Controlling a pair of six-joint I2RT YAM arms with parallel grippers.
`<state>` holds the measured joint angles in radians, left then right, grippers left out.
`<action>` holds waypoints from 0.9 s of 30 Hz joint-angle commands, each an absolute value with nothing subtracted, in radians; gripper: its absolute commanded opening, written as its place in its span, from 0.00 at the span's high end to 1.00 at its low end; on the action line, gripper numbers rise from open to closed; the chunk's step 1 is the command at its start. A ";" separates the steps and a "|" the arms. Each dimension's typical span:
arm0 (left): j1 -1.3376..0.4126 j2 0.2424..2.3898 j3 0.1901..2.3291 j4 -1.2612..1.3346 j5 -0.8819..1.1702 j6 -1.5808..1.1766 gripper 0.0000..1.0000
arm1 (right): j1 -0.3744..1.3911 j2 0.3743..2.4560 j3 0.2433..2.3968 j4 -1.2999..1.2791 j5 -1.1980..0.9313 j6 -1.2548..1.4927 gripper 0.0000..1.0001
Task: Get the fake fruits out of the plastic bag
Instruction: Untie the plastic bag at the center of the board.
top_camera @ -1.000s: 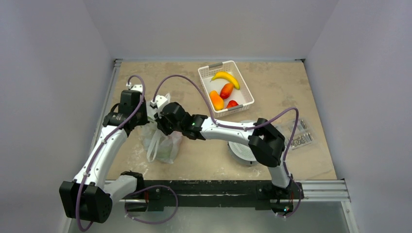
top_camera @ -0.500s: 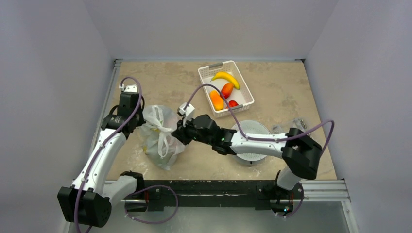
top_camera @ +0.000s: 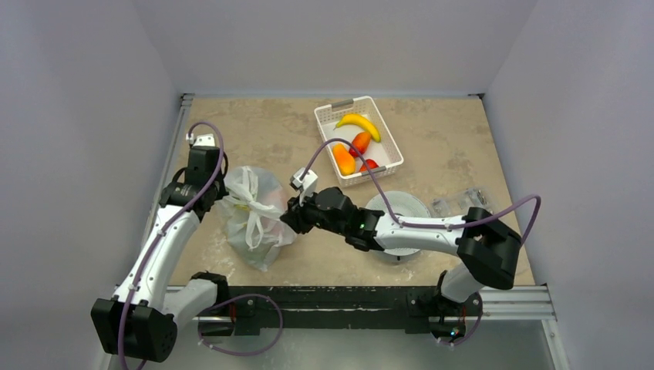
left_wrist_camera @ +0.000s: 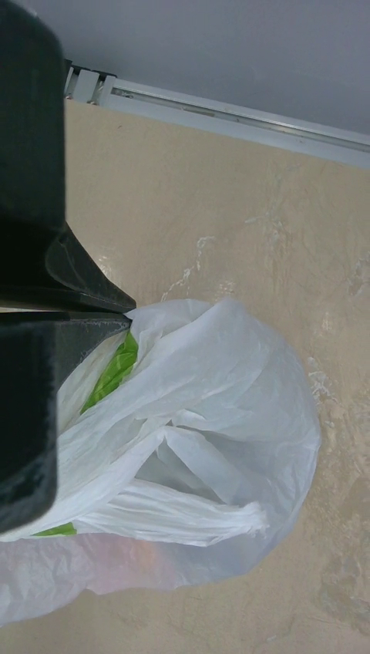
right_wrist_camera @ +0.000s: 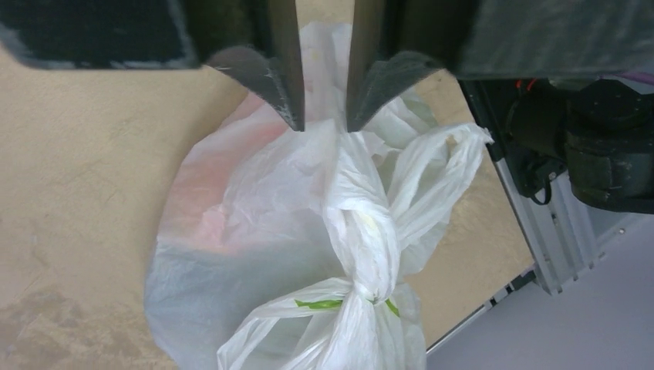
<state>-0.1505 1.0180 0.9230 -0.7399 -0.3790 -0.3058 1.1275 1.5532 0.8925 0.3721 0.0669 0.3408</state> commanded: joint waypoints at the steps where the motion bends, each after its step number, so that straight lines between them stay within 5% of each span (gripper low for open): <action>1: -0.137 0.990 0.927 -0.683 -0.424 -0.279 1.00 | 1.132 1.554 0.992 0.267 0.091 0.220 0.66; 9: -0.137 1.011 0.933 -0.690 -0.412 -0.281 1.00 | 1.132 1.716 1.287 0.041 0.120 0.101 0.24; 13: -0.136 1.014 0.933 -0.690 -0.407 -0.281 1.00 | 1.134 1.784 1.376 0.002 0.103 0.086 0.21; 21: -0.137 1.020 0.937 -0.688 -0.394 -0.281 1.00 | 1.149 1.858 1.467 -0.022 0.075 0.123 0.26; 27: -0.137 1.010 0.937 -0.691 -0.409 -0.281 1.00 | 1.153 1.803 1.374 0.102 0.050 0.181 0.66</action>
